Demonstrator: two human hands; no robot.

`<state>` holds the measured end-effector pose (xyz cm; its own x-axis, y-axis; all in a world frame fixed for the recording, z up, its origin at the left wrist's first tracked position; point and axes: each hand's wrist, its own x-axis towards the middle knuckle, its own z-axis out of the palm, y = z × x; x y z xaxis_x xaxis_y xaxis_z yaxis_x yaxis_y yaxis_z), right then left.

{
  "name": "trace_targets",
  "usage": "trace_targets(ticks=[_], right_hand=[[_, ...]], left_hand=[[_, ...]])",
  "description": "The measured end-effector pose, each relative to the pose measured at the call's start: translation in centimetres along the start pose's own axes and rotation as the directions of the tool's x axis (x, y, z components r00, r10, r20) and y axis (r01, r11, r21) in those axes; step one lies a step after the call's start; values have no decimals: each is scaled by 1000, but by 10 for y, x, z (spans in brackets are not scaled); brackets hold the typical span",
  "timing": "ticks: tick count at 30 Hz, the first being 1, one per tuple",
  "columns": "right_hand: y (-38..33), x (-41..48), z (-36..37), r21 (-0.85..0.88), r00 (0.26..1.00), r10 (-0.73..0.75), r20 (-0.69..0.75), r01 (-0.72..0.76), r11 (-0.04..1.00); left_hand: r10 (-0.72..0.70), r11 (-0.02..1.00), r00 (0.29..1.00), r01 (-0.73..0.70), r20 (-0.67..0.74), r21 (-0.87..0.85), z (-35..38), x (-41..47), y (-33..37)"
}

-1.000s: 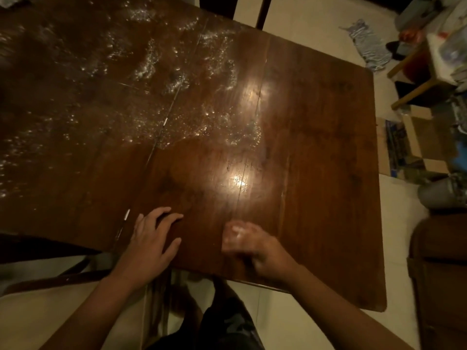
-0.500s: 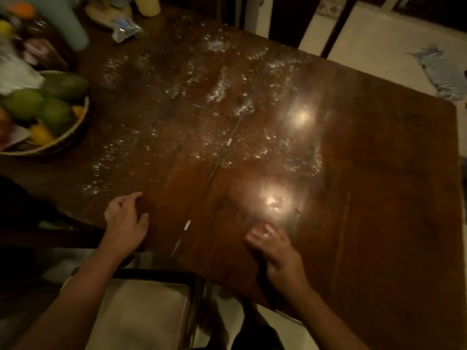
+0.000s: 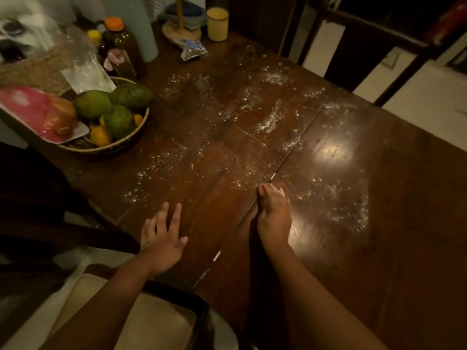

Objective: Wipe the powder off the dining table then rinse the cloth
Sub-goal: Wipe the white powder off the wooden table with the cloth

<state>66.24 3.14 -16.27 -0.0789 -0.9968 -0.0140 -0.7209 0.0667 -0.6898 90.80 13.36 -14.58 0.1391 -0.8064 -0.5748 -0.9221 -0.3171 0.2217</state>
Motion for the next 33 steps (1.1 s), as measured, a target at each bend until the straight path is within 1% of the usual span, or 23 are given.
trace_targets(ticks=[2,3,5,6,7,8,9,12,14,15,16,17,19,20,21,22,23,25,27,28,30,31,33], right_hand=[[-19,8,14,-22,977,-150,154,155,988],[-24,9,18,6,917,-287,277,297,955],[-21,18,18,116,708,-499,499,517,848],[-13,26,14,145,624,-553,552,581,801],[-5,38,10,127,592,-569,571,622,773],[2,48,7,58,618,-560,552,641,765],[7,57,6,-32,694,-525,492,617,786],[-8,65,19,-153,949,-257,182,286,946],[-38,61,42,-137,988,-126,92,138,981],[-51,58,55,-124,978,-166,123,181,976],[-60,55,64,-118,938,-284,202,311,943],[-62,50,71,-81,842,-438,315,484,871],[-52,46,71,140,525,-674,520,726,674],[-44,52,64,238,392,-708,588,752,614],[-35,62,55,272,306,-705,639,768,580],[-27,75,47,243,279,-683,675,790,563],[-21,89,42,174,327,-653,683,796,580],[-20,112,40,-11,590,-568,573,699,715],[-45,109,52,-172,850,-363,381,451,876],[-63,100,62,-203,905,-293,307,364,909],[-94,77,84,-158,905,-308,294,364,918],[-105,67,94,-90,832,-422,361,482,872],[-114,61,110,110,500,-649,573,738,666]], left_hand=[[1,1000,1000,-1,11,-5,0,2,-1],[2,1000,1000,-2,18,-9,-1,2,-2],[2,1000,1000,-2,23,-9,1,2,-3],[5,1000,1000,-4,26,-8,1,2,-3],[9,1000,999,-8,32,-12,1,2,-4],[15,1000,999,-14,37,-17,0,1,-4],[21,1000,999,-21,42,-20,0,1,-4],[28,999,999,-28,44,-20,-2,0,-3],[23,1000,999,-22,49,-14,-2,0,-3],[20,1000,999,-20,50,-16,-2,0,-4],[20,1000,999,-19,47,-23,-2,1,-4],[22,999,999,-21,43,-34,-2,1,-4],[28,998,999,-26,40,-49,-2,1,-3],[28,998,999,-26,44,-54,-3,0,-3],[28,998,998,-25,51,-59,-4,0,-3],[30,998,998,-26,57,-64,-5,-1,-3],[30,997,998,-26,59,-67,-6,-2,-2],[30,997,997,-25,65,-68,-8,-4,-2],[27,997,997,-22,66,-77,-8,-4,-1],[25,996,998,-20,63,-84,-8,-3,-1],[22,995,998,-16,58,-94,-7,-3,-2],[21,995,998,-16,54,-94,-7,-2,-2],[22,995,998,-17,58,-97,-7,-2,-2]])
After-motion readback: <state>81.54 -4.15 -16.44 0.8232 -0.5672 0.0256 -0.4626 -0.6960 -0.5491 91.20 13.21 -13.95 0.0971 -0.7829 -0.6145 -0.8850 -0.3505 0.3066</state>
